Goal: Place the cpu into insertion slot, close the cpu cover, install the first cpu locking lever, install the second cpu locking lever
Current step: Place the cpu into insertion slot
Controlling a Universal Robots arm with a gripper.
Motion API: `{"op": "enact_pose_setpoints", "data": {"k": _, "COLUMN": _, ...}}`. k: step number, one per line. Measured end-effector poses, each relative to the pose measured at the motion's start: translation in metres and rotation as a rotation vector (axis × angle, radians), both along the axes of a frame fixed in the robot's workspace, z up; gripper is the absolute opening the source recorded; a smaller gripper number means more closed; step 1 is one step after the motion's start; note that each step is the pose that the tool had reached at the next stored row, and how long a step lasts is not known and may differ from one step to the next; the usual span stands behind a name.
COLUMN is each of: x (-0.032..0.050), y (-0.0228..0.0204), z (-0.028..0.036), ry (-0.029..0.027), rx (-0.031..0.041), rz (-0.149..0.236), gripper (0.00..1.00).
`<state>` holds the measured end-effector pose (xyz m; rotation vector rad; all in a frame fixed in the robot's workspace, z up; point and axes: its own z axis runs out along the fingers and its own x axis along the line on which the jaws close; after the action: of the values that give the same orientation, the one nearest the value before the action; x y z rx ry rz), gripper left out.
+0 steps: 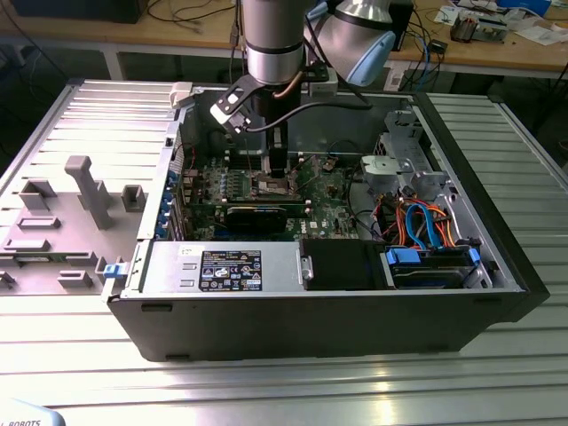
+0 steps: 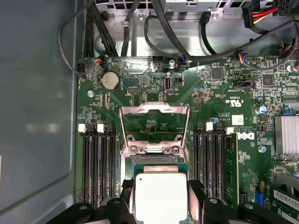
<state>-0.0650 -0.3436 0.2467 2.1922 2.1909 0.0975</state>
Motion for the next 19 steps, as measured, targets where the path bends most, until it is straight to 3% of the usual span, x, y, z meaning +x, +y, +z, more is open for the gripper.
{"op": "enact_pose_setpoints", "data": {"k": 13, "x": 0.0000, "y": 0.0001, "z": -0.0007, "ry": -0.0002, "rx": 0.0004, "rz": 0.000, "gripper": 0.54}}
{"op": "enact_pose_setpoints", "data": {"k": 19, "x": -0.0002, "y": 0.0000, "z": -0.0126, "ry": -0.0002, "rx": 0.0003, "rz": 0.002, "gripper": 0.54}}
